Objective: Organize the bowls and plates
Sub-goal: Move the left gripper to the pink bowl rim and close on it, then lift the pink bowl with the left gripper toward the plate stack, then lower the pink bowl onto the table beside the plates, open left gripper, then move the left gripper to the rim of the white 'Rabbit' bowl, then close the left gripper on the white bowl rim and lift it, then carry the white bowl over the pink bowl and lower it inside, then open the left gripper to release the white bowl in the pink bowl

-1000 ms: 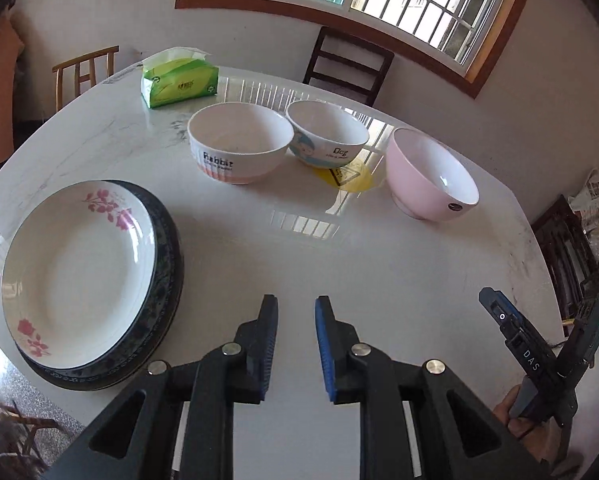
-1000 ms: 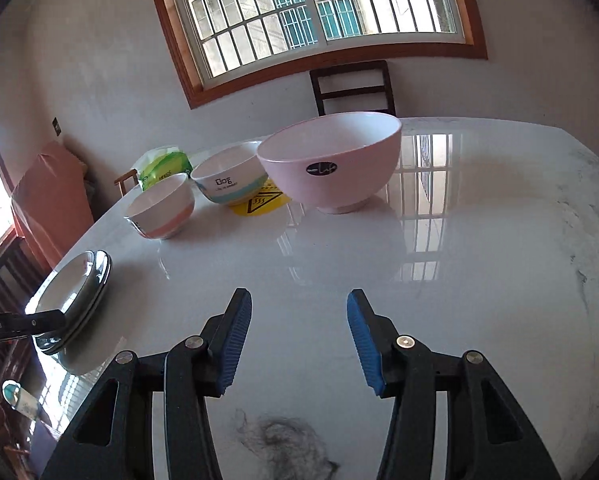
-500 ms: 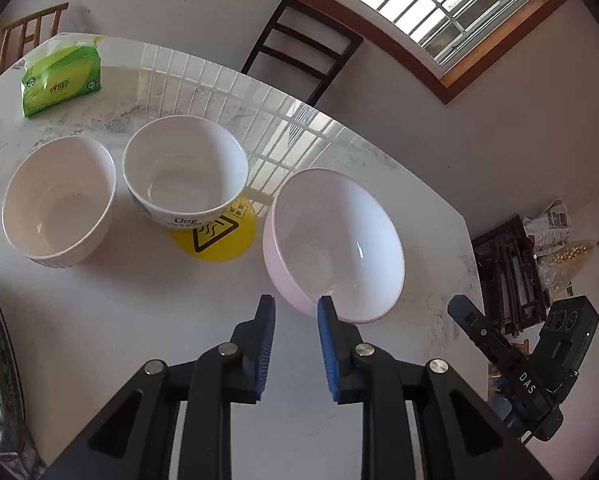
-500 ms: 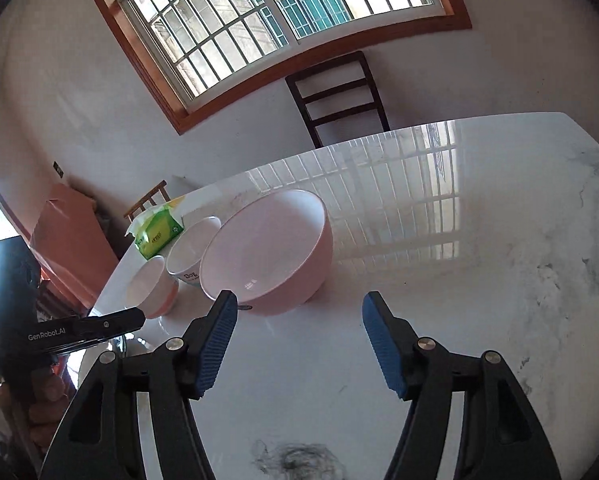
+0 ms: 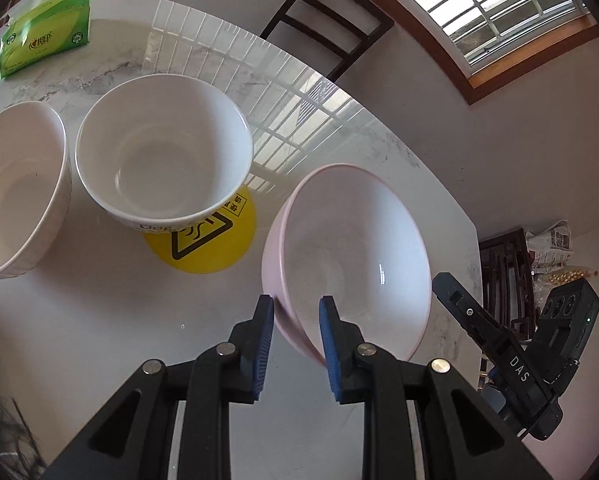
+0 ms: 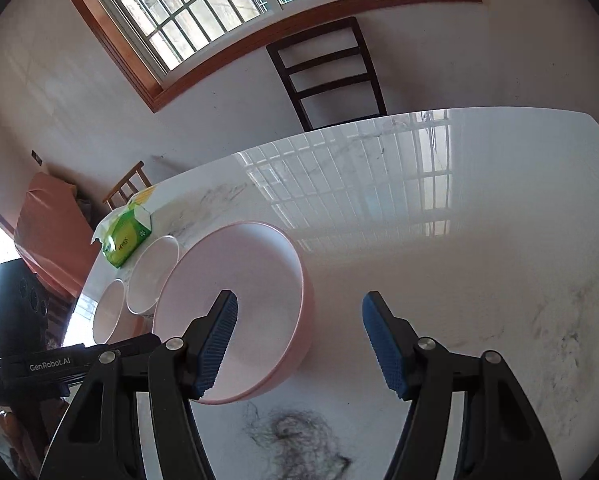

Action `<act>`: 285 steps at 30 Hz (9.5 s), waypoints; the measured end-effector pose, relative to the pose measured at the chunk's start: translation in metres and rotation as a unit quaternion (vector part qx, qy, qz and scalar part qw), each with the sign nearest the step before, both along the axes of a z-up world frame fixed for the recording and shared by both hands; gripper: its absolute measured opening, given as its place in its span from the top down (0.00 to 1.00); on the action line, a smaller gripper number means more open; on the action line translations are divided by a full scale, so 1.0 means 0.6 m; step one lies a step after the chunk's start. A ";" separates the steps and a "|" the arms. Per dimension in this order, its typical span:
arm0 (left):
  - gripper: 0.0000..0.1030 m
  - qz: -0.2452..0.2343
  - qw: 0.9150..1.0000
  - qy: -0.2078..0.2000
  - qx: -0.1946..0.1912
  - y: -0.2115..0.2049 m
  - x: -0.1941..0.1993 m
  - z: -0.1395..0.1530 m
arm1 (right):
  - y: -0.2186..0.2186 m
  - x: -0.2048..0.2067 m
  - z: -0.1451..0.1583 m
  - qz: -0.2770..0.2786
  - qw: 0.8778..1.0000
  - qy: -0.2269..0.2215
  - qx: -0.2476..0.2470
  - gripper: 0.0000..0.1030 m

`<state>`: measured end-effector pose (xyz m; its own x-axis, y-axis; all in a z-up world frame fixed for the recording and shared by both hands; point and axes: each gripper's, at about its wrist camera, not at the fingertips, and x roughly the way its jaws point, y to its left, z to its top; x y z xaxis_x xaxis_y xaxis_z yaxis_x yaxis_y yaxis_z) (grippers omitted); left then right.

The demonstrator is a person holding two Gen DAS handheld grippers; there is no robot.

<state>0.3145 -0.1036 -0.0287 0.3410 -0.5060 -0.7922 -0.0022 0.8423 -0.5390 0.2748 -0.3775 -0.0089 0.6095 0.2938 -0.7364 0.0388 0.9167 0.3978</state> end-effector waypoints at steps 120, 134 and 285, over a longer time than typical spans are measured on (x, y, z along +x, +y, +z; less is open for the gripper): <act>0.68 0.072 0.966 -0.136 0.208 0.306 -0.196 0.106 | 0.359 -0.124 0.041 0.169 0.982 0.063 0.057 0.55; 0.68 0.072 0.990 -0.027 0.119 0.352 -0.019 0.036 | 0.396 0.002 0.010 0.133 0.981 0.112 0.081 0.55; 0.81 0.035 0.927 -0.185 0.325 0.178 -0.439 0.080 | 0.320 -0.305 -0.001 0.163 0.979 0.065 0.100 0.83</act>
